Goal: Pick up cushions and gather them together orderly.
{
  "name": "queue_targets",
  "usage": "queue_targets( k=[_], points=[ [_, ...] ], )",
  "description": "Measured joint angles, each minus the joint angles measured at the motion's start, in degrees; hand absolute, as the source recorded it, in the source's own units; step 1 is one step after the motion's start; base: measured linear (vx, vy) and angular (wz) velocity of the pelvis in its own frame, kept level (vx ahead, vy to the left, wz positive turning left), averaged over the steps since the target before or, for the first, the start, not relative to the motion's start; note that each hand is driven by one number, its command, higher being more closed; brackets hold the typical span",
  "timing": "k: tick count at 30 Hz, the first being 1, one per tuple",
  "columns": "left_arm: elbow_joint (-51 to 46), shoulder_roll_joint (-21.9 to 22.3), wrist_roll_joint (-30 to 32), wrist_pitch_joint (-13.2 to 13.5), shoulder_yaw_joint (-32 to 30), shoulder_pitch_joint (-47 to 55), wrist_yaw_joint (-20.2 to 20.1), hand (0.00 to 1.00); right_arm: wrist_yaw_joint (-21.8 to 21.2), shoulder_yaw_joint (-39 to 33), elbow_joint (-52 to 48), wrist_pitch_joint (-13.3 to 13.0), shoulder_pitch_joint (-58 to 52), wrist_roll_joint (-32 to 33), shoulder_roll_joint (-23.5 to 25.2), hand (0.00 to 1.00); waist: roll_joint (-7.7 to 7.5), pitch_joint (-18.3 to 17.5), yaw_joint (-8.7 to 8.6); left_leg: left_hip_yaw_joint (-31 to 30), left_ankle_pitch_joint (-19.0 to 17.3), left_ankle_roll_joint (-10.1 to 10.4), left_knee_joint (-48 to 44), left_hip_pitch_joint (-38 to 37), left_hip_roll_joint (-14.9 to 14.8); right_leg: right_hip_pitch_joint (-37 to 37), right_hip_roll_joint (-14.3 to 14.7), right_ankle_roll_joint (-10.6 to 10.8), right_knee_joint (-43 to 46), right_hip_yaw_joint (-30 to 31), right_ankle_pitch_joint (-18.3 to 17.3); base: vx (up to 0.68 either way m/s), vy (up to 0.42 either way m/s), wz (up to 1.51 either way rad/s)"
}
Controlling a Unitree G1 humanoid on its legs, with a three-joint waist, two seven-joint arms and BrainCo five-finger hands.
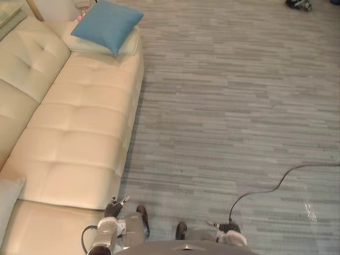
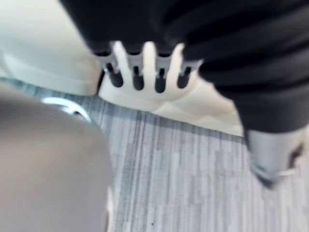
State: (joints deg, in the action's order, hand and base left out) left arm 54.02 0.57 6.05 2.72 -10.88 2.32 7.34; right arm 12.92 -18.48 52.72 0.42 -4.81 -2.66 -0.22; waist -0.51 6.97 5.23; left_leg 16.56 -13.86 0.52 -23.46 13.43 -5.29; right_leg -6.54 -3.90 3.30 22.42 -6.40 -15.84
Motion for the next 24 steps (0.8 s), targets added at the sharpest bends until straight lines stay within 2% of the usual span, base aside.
queue_targets(
  k=[1,2,3,4,5,6,7,8,10,12,13,14,15,16,17,18,19,20,21,22,23,24],
  points=[
    [0.15,-0.35,-0.08,0.01,0.00,0.07,-0.01,0.00,-0.03,0.00,0.01,-0.01,0.12,-0.04,0.28,0.00,-0.41,-0.02,-0.04,0.82,-0.52,-0.36,0.07,-0.72,0.67,-1.47,-1.07,1.12,4.83,0.03,-1.21,0.33,0.191,-0.41],
    [0.66,-0.86,-0.18,-0.27,0.23,0.05,0.01,0.00,-0.36,-0.03,-0.40,-0.14,0.39,-0.14,0.71,0.00,-1.23,-0.24,-0.93,1.63,-1.97,-0.78,-0.53,-2.30,1.86,-5.24,-3.68,2.71,16.37,0.41,-1.69,0.42,0.141,-0.20],
    [0.75,-1.21,-0.19,-0.52,0.75,0.30,0.00,0.00,-0.40,-0.04,-0.92,-0.25,0.69,-0.03,0.83,0.00,-1.29,-0.19,-1.53,2.46,-3.52,-2.27,-2.26,-4.11,2.04,-8.46,-5.22,3.07,25.22,0.84,1.16,0.41,0.115,-0.11],
    [0.73,-1.35,-0.18,-0.54,1.20,0.45,-0.01,0.00,-0.41,-0.02,-1.13,-0.22,0.79,-0.03,0.82,0.00,-1.24,-0.16,-1.74,2.46,-4.18,-2.50,-2.85,-4.84,2.06,-9.11,-5.71,3.03,28.00,0.73,2.54,0.44,0.080,-0.03],
    [0.69,-1.54,-0.18,-0.73,2.38,0.57,-0.02,0.00,-0.41,-0.05,-1.86,-0.22,1.02,-0.02,0.81,0.00,-0.99,0.31,-2.14,2.16,-6.11,-3.04,-3.02,-7.63,2.03,-10.78,-7.08,1.67,34.88,-0.75,7.79,0.30,0.028,-0.02],
    [0.62,-1.47,-0.18,-0.90,2.43,0.55,-0.02,0.00,-0.40,-0.18,-2.26,-0.25,1.01,-0.06,0.76,0.00,-0.32,1.03,-2.14,2.13,-7.07,-2.85,-2.44,-9.42,2.00,-11.67,-7.51,1.08,38.08,-1.61,7.98,0.40,0.014,-0.07],
    [0.64,-1.49,-0.20,-1.03,2.42,0.19,0.06,0.00,-0.42,-0.15,-2.29,-0.31,1.26,-0.06,0.69,0.00,-0.40,1.20,-2.22,2.00,-8.57,-2.81,-1.56,-12.00,1.82,-12.69,-8.32,0.14,39.93,-3.25,5.97,0.41,-0.016,-0.10],
    [0.79,-1.53,-0.21,-1.10,2.46,0.37,0.05,0.00,-0.40,-0.15,-2.45,-0.39,1.70,-0.01,0.69,0.00,-0.44,1.26,-2.63,1.54,-10.24,-1.85,-0.18,-14.90,1.35,-15.08,-8.90,-0.64,39.10,-6.46,2.66,0.41,-0.033,-0.05],
    [1.29,-1.54,-0.22,-1.14,2.55,0.34,0.05,0.00,-0.41,-0.18,-2.51,-0.70,2.50,0.11,0.52,0.00,-0.40,1.36,-3.63,1.28,-10.99,-0.92,1.61,-17.43,0.40,-19.13,-8.91,-0.75,34.56,-9.92,0.22,0.51,-0.115,0.16],
    [2.75,-1.45,-0.23,-1.48,2.80,-0.18,0.12,0.00,-0.45,-0.17,-2.35,-0.72,4.18,0.15,-0.25,0.00,0.35,2.00,-4.69,0.98,-10.66,-0.22,5.62,-21.22,-0.95,-22.86,-8.23,-1.43,24.36,-13.05,0.67,0.52,-0.158,0.32],
    [3.51,-1.60,-0.23,-1.56,4.18,-0.48,0.21,0.00,-0.45,-0.11,-2.29,-0.74,5.19,0.14,-0.72,0.00,1.11,2.56,-5.28,0.48,-10.11,0.79,8.28,-23.65,-2.02,-24.22,-6.81,-1.12,15.22,-13.15,3.55,0.64,-0.235,0.61],
    [3.56,-1.73,-0.20,-1.55,5.05,-0.55,0.21,0.00,-0.40,-0.05,-2.11,-0.71,5.65,0.09,-1.03,0.00,0.74,3.20,-6.21,-1.78,-9.14,2.39,11.55,-26.84,-2.26,-24.18,-5.59,-0.37,0.91,-11.98,10.63,0.64,-0.235,0.69],
    [3.65,-1.85,-0.16,-1.52,5.26,-0.57,0.24,0.00,-0.42,-0.08,-2.08,-0.73,5.71,0.20,-1.11,0.00,0.44,3.76,-6.42,-3.46,-8.73,3.11,12.58,-28.30,-2.12,-23.44,-5.27,-0.87,-1.96,-11.09,17.99,0.82,-0.330,0.53],
    [4.88,-1.54,-0.15,-1.54,5.21,-1.24,0.35,0.00,-0.49,-0.22,-1.61,-0.70,6.73,0.13,-1.96,0.00,1.78,4.45,-5.73,-5.92,-7.81,2.62,13.49,-30.03,-3.81,-22.66,-3.83,-4.41,-0.68,-10.91,21.54,0.64,-0.291,0.17],
    [6.31,-1.04,0.36,-1.45,4.77,-2.46,0.02,0.00,-0.53,-1.62,-0.49,-0.87,8.10,0.23,-2.65,0.00,2.11,5.16,-5.88,-10.54,-3.68,1.75,13.58,-30.02,-3.27,-24.57,-4.66,-4.74,7.37,-9.99,15.85,0.76,-0.354,0.07],
    [6.33,-0.81,0.66,-1.45,4.68,-2.39,0.07,0.00,-0.51,-3.18,0.01,-0.82,8.32,0.16,-2.81,0.00,2.33,5.35,-6.14,-11.98,-1.93,1.96,13.51,-30.99,-3.22,-24.86,-5.29,-5.20,10.74,-9.94,13.48,0.60,-0.287,0.07],
    [6.41,-0.36,0.90,-1.45,4.11,-1.97,0.14,0.00,-0.41,-4.03,0.59,-0.57,8.16,0.04,-3.27,0.00,2.80,5.27,-6.40,-13.72,0.69,3.11,12.31,-32.14,-3.59,-24.71,-5.64,-5.94,14.95,-9.98,9.98,0.61,-0.288,0.17],
    [6.38,-0.18,0.92,-1.45,3.62,-1.83,0.19,0.00,-0.44,-4.25,0.59,-0.46,7.46,0.05,-3.43,0.00,3.39,5.12,-6.94,-16.14,3.98,3.83,6.62,-30.92,-4.53,-22.95,-5.14,-5.64,17.11,-10.50,5.70,0.61,-0.280,0.21],
    [6.29,-0.07,0.93,-1.45,3.42,-1.78,0.20,0.00,-0.44,-4.26,0.47,-0.36,7.13,0.08,-3.42,0.00,3.66,5.10,-7.23,-17.51,5.77,4.00,1.22,-28.57,-4.98,-21.23,-4.74,-5.07,16.44,-10.75,3.54,0.60,-0.248,0.24],
    [5.63,0.41,0.91,-1.48,1.99,-1.76,0.15,0.00,-0.41,-4.28,0.11,-0.19,6.88,0.13,-3.64,0.00,4.56,5.50,-7.30,-18.89,10.97,4.20,-9.07,-24.05,-6.10,-18.26,-3.78,-5.28,15.08,-12.05,1.89,0.59,-0.173,0.14],
    [5.05,0.57,0.85,-1.48,1.16,-1.63,0.12,0.00,-0.35,-3.99,0.00,-0.27,6.09,0.24,-3.59,0.00,5.46,5.75,-6.68,-18.71,16.44,4.80,-24.32,-16.59,-8.59,-13.80,-1.92,-5.66,12.27,-12.92,0.14,0.58,-0.136,0.09],
    [4.72,0.55,0.79,-1.46,0.86,-1.63,0.06,0.00,-0.26,-3.97,-0.05,-0.35,5.83,0.46,-3.53,0.00,5.66,5.86,-6.38,-17.84,14.08,4.06,-30.69,-13.34,-9.78,-11.60,-1.15,-6.06,11.00,-13.29,-0.53,0.43,-0.077,0.07]
  ],
)
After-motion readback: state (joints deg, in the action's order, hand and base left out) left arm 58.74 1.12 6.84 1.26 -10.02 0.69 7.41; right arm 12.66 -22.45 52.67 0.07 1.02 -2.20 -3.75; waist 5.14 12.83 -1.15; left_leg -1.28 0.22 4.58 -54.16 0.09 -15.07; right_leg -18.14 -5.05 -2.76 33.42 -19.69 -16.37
